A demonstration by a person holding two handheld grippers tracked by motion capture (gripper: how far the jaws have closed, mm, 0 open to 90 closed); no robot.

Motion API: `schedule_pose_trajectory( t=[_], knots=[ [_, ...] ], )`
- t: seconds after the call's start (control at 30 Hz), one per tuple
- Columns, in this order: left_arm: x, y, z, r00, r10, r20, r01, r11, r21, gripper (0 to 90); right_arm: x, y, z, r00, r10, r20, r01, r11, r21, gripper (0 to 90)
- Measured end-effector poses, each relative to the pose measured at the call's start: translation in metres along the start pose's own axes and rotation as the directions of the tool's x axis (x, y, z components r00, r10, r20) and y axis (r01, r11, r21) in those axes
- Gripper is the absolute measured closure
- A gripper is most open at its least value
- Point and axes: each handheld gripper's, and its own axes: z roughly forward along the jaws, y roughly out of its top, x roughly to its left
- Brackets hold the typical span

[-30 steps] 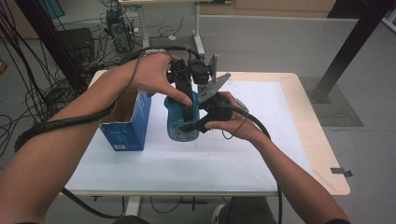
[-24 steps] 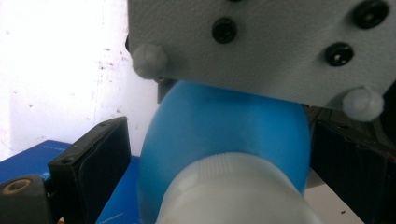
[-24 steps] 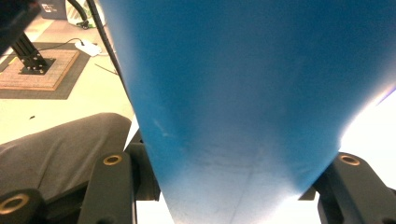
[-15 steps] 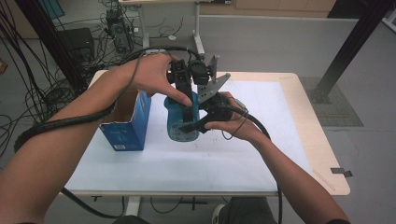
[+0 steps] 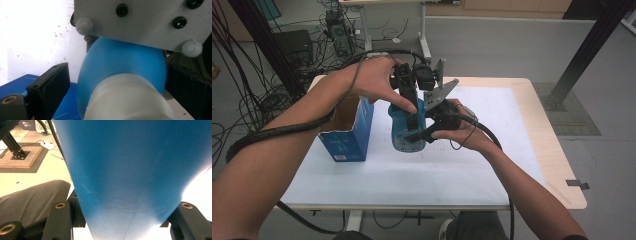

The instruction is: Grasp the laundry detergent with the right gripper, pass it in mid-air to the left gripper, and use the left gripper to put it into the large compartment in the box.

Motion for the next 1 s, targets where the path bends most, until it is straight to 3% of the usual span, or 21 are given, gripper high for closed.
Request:
schedule_pose_trajectory(
  t=[0.3,0.6,1.0],
  knots=[
    [0.0005,0.0020,0.0013,1.0000,0.005,-0.001,-0.005,1.0000,0.003,7.1,-0.0020,0.0000,-0.0013,0.9999,-0.016,0.006,0.016,1.000,-0.008,43.2],
    [0.0009,0.0031,0.0016,1.0000,0.008,-0.004,-0.008,0.9999,0.012,10.3,0.0007,0.0001,-0.0031,0.9999,0.007,-0.011,-0.007,1.000,-0.008,43.2],
    [0.0009,0.0055,-0.0003,0.9995,0.024,-0.022,-0.024,0.9997,0.009,28.0,0.0016,-0.0006,-0.0053,1.0000,-0.004,-0.002,0.004,1.000,-0.009,43.2]
  ],
)
